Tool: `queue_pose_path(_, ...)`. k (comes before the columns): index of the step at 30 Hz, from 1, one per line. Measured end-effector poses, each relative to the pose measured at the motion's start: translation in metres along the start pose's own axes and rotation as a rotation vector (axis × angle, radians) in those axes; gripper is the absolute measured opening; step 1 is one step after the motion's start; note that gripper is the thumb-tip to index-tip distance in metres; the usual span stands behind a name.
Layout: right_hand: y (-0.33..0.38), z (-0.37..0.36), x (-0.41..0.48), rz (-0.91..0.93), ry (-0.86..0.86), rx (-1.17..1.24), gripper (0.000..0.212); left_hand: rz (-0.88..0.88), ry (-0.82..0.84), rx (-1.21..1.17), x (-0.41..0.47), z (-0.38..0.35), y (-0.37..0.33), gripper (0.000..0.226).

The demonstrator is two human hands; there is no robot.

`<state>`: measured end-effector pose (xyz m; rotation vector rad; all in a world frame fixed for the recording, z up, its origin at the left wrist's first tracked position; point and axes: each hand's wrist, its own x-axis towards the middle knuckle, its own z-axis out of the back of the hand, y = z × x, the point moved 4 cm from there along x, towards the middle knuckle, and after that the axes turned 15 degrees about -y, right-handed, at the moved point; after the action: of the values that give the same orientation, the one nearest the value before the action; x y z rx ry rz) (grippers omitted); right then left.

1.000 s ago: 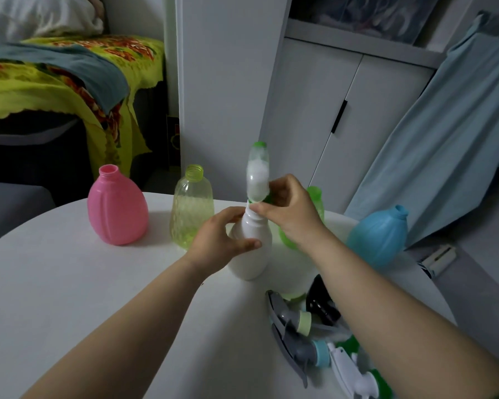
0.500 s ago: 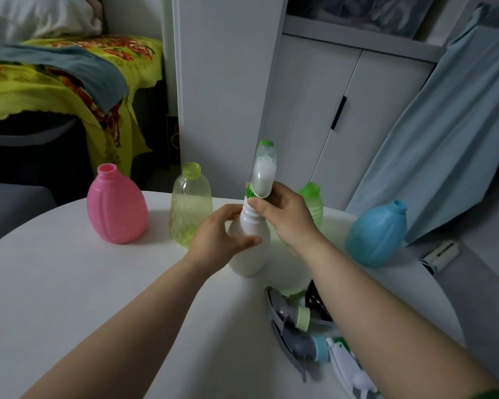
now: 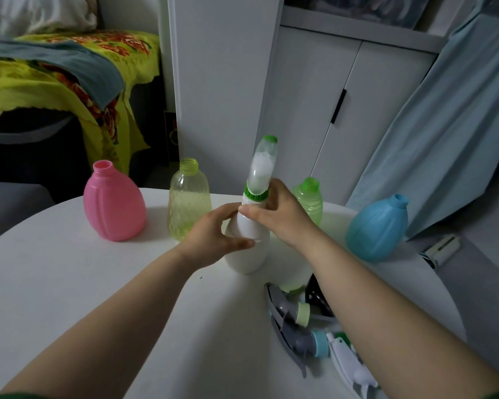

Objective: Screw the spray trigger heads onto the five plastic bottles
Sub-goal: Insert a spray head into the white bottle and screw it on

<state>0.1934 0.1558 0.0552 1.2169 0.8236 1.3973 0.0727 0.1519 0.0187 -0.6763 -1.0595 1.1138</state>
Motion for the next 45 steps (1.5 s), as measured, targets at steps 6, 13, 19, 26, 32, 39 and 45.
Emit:
queue_pose_path(6,0.007,0.011,0.005,0.009,0.043,0.282,0.029,0.01,-0.016,0.008,0.001,-0.001,0.003,0.062)
queue_pose_path(13,0.005,0.007,0.008,0.103,-0.234,0.126,0.04,0.004,-0.052,0.019,0.0,-0.002,0.002,0.061)
queue_pose_path(19,0.002,0.002,0.003,0.096,-0.234,0.164,0.039,0.009,-0.044,0.003,0.0,-0.002,0.002,0.061)
queue_pose_path(26,0.007,0.012,0.005,0.141,-0.159,0.057,0.029,0.021,-0.054,0.004,0.0,-0.002,0.005,0.063)
queue_pose_path(32,0.002,0.003,0.006,0.065,-0.215,0.025,0.044,0.02,-0.053,0.009,0.001,-0.003,0.005,0.063)
queue_pose_path(39,0.007,0.013,0.005,0.106,-0.119,0.137,0.025,0.017,-0.058,-0.002,0.001,-0.003,0.005,0.061)
queue_pose_path(45,0.009,0.007,0.003,0.156,-0.251,0.054,0.037,0.016,-0.061,0.003,0.0,-0.003,0.005,0.062)
